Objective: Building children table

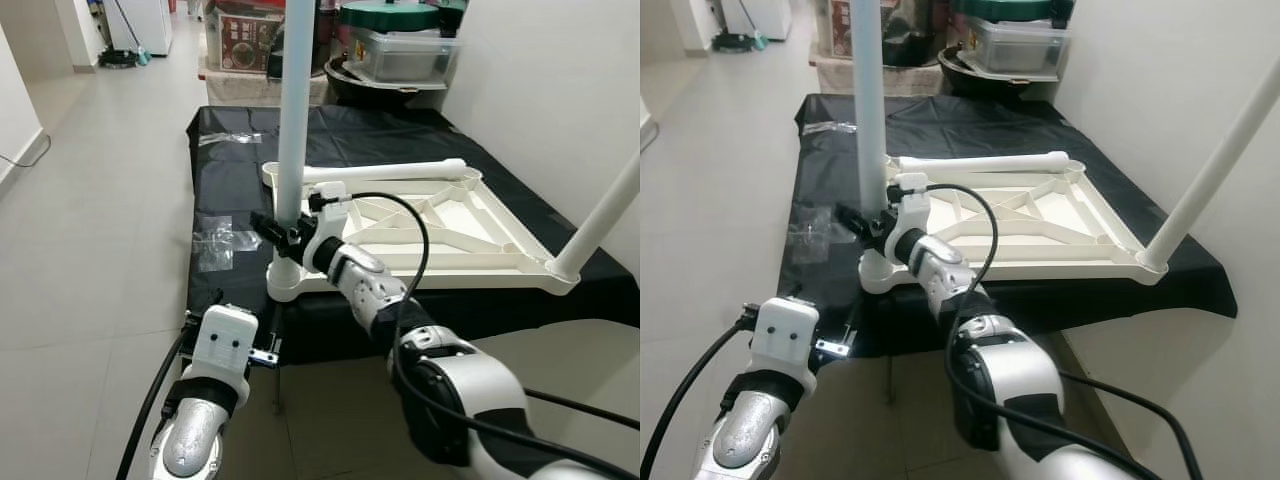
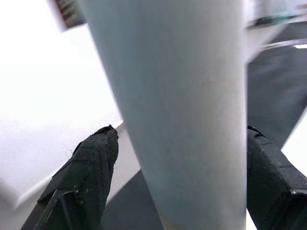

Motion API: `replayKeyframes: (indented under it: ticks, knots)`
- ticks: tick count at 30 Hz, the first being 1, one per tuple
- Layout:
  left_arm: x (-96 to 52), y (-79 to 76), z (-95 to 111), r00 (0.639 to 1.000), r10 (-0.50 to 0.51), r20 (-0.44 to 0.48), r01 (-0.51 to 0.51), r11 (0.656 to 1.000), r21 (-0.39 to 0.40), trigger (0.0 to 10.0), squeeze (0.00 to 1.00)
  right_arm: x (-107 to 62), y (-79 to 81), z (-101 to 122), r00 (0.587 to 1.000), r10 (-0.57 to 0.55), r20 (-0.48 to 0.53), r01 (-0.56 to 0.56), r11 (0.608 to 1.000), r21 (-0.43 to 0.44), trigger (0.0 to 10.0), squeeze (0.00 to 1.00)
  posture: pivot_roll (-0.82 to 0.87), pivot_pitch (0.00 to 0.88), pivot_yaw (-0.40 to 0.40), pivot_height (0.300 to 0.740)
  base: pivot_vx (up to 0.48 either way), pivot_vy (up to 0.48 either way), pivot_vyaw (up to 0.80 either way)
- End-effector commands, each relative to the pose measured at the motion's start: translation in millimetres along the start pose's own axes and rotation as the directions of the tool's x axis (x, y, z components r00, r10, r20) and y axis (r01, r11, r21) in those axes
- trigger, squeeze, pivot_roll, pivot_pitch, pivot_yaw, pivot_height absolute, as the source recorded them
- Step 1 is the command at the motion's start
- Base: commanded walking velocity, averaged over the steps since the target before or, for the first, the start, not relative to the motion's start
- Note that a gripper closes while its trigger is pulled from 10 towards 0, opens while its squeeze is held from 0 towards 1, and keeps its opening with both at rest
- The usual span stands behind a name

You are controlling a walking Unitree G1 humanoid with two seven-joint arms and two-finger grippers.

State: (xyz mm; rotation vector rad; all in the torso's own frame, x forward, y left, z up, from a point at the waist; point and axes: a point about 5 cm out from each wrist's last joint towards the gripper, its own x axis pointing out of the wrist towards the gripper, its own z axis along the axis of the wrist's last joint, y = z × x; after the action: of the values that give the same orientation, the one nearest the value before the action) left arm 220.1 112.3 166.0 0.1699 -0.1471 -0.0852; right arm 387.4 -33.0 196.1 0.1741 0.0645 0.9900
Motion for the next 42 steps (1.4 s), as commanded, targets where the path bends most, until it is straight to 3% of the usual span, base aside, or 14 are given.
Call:
replayKeyframes:
  ticks: [1,13,14,19,22,25,28,29,31,34,39,40,41,42]
  knots:
    - [-0.1,-3.6,-1.3,1.0,-0.014,-0.001,0.014,1.0,0.0,10.0,0.0,5.9,15.5,-10.5,0.982,0.168,-0.09,-0.169,0.986,-0.008,10.0,0.0,0.08,0.044,-0.103,0.74,0.0,0.0,0.0]
    - [-1.4,-2.0,0.1,1.0,-0.006,-0.001,0.006,1.0,0.003,10.0,0.0,25.9,43.5,-16.7,0.936,0.272,-0.221,-0.305,0.943,-0.131,10.0,0.0,0.09,0.055,-0.11,0.74,0.0,0.0,0.0]
    - [-1.6,-1.8,0.4,1.0,-0.005,-0.001,0.005,1.0,0.003,10.0,0.0,28.8,45.6,-18.6,0.942,0.245,-0.228,-0.282,0.949,-0.143,0.0,0.0,0.09,0.057,-0.109,0.74,0.0,0.0,0.0]
    - [-1.9,-1.9,0.5,1.0,-0.003,-0.002,0.003,1.0,0.003,10.0,0.0,33.7,37.3,-17.8,0.987,-0.005,-0.163,-0.029,0.978,-0.206,0.0,0.0,0.09,0.059,-0.11,0.74,0.0,0.0,0.0]
    - [-1.6,-2.5,-0.4,1.0,-0.005,-0.005,0.005,1.0,0.002,10.0,0.0,23.8,12.0,-15.1,0.934,-0.35,-0.074,0.335,0.928,-0.163,0.0,0.0,0.09,0.059,-0.11,0.74,0.0,0.0,0.0]
    - [-1.5,-2.8,-0.5,1.0,-0.006,-0.005,0.006,1.0,0.002,10.0,0.0,21.5,8.1,-14.8,0.915,-0.399,-0.063,0.386,0.91,-0.151,0.0,0.0,0.09,0.059,-0.11,0.74,0.0,0.0,0.0]
    - [-1.6,-3.4,-0.9,1.0,-0.01,-0.006,0.01,1.0,0.0,10.0,0.0,-3.9,-20.0,-20.8,0.65,-0.76,-0.025,0.76,0.65,-0.006,0.0,0.0,0.08,0.059,-0.105,0.74,0.0,0.0,0.0]
    - [-1.6,-3.4,-0.9,1.0,-0.01,-0.006,0.01,1.0,0.0,10.0,0.0,-3.9,-20.0,-20.8,0.65,-0.76,-0.025,0.76,0.65,-0.006,0.0,0.0,0.08,0.059,-0.105,0.74,0.0,0.0,0.0]
    - [-1.3,-3.3,-1.1,1.0,-0.012,-0.006,0.012,1.0,0.0,10.0,0.0,-15.9,-25.9,-31.7,0.484,-0.873,-0.059,0.874,0.48,0.079,0.0,0.0,0.08,0.059,-0.103,0.74,0.0,0.0,0.0]
    - [-1.1,-3.3,-1.3,1.0,-0.013,-0.006,0.013,1.0,0.0,10.0,0.0,-19.4,-23.9,-40.2,0.39,-0.916,-0.09,0.918,0.379,0.116,0.0,0.0,0.09,0.057,-0.103,0.74,0.0,0.0,0.0]
    - [-1.1,-2.8,-1.4,1.0,-0.011,-0.006,0.011,1.0,0.002,10.0,0.0,0.9,-3.2,-41.1,0.487,-0.871,-0.066,0.869,0.476,0.135,1.5,0.0,0.08,0.056,-0.104,0.74,0.0,0.0,0.0]
    - [-1.0,-3.1,-1.6,1.0,-0.012,-0.006,0.012,1.0,0.002,10.0,0.0,6.1,0.9,-39.2,0.543,-0.838,-0.05,0.836,0.534,0.125,10.0,0.13,0.09,0.055,-0.105,0.74,0.0,0.0,0.0]
    - [-1.1,-3.1,-1.6,1.0,-0.012,-0.005,0.012,1.0,0.002,10.0,0.0,11.1,4.8,-37.1,0.6,-0.799,-0.037,0.796,0.591,0.133,10.0,1.0,0.09,0.055,-0.105,0.74,0.0,0.0,0.0]
    - [-1.2,-2.7,-1.6,1.0,-0.01,-0.005,0.01,1.0,0.002,10.0,0.0,11.5,4.2,-33.2,0.615,-0.789,-0.011,0.783,0.609,0.125,10.0,1.0,0.09,0.055,-0.105,0.74,0.0,0.0,0.0]
